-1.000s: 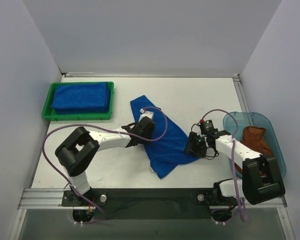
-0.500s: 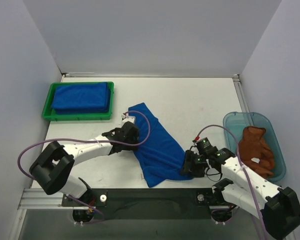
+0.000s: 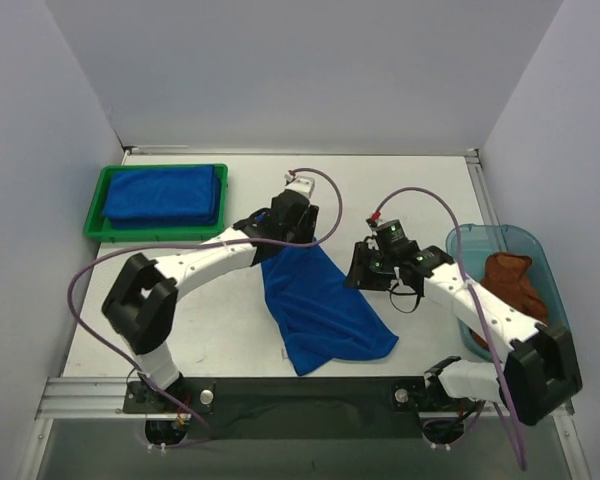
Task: Fold and stack the towels
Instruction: Flatten out the crumpled towel
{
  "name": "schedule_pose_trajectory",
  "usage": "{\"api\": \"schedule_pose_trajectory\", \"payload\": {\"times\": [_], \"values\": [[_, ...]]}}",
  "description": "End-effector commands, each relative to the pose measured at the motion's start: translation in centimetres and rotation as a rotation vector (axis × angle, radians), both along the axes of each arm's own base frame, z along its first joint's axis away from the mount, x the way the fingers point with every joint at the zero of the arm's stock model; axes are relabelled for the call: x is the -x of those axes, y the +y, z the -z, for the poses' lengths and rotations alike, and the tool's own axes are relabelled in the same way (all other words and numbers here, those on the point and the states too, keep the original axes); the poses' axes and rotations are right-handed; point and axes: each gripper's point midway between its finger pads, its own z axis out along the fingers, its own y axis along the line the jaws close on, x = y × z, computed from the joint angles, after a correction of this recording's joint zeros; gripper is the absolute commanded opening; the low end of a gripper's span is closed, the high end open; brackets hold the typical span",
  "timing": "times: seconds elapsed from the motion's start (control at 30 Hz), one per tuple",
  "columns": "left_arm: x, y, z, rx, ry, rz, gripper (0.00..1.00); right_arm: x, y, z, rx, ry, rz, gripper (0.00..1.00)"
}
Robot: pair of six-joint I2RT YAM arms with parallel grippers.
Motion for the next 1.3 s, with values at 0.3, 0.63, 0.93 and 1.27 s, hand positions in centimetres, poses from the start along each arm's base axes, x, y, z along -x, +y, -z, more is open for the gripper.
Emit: {"api": "schedule_pose_trajectory", "payload": {"times": [0.3, 0.63, 0.93, 1.27], "values": [[-6.1, -5.5, 5.4, -0.094, 0.018, 0.083, 0.63, -4.1, 1.1, 7.4, -0.13, 0.121, 0.079, 0.26], [-6.5, -6.2, 9.0, -0.105, 0.064, 0.058, 0.58, 0.0, -1.6, 11.4, -0.085, 0.294, 0.211, 0.25], [-7.1, -4.6, 9.7, -0.152, 0.058, -0.008, 0.43, 1.5, -2.6, 11.9, -0.058, 0.347, 0.243, 0.25], [-8.0, -3.2, 8.2, -0.139, 0.039, -0.047, 0.41, 1.6, -2.8, 11.9, -0.056, 0.349, 0.251, 0.25]]}}
